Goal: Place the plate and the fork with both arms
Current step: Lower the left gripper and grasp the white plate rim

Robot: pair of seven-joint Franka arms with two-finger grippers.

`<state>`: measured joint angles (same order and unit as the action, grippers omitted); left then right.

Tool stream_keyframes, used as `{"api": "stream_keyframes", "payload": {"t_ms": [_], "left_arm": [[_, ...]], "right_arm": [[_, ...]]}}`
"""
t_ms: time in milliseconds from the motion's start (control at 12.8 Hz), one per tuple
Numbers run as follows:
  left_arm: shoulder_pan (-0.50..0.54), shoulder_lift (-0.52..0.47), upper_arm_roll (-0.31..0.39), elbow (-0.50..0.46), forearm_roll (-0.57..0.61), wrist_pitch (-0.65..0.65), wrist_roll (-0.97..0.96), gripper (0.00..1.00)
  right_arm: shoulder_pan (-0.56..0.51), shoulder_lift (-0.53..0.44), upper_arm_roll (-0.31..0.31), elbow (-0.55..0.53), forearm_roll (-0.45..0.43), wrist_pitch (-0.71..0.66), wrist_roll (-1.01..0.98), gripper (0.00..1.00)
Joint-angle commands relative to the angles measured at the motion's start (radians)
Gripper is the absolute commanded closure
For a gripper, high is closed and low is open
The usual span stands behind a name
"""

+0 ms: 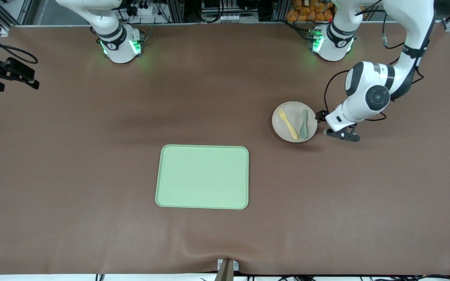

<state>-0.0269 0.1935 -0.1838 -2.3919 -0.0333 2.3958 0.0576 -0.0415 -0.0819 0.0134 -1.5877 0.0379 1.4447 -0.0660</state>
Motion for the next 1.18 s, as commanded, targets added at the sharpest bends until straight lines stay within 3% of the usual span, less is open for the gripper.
{"api": "stream_keyframes", "payload": {"t_ms": [0,862,940,1097], "left_arm": [[0.005,0.049,-0.006,0.017,-0.022,0.042,-0.005,0.00],[-0.036,0.139,-0.022,0.031,-0.051,0.086,-0.028,0.00],[-0.038,0.141,-0.022,0.031,-0.051,0.086,-0.039,0.17],[-0.039,0.147,-0.023,0.033,-0.051,0.086,-0.048,0.87]], "right_arm": [[-0.012,-0.002,0.003,0.000,0.019,-0.004,-0.014,0.00],[-0.014,-0.002,0.003,0.000,0.019,-0.006,-0.014,0.00],[-0.012,-0.002,0.003,0.000,0.019,-0.006,-0.014,0.00],[-0.014,-0.002,0.003,0.000,0.019,-0.006,-0.014,0.00]]}}
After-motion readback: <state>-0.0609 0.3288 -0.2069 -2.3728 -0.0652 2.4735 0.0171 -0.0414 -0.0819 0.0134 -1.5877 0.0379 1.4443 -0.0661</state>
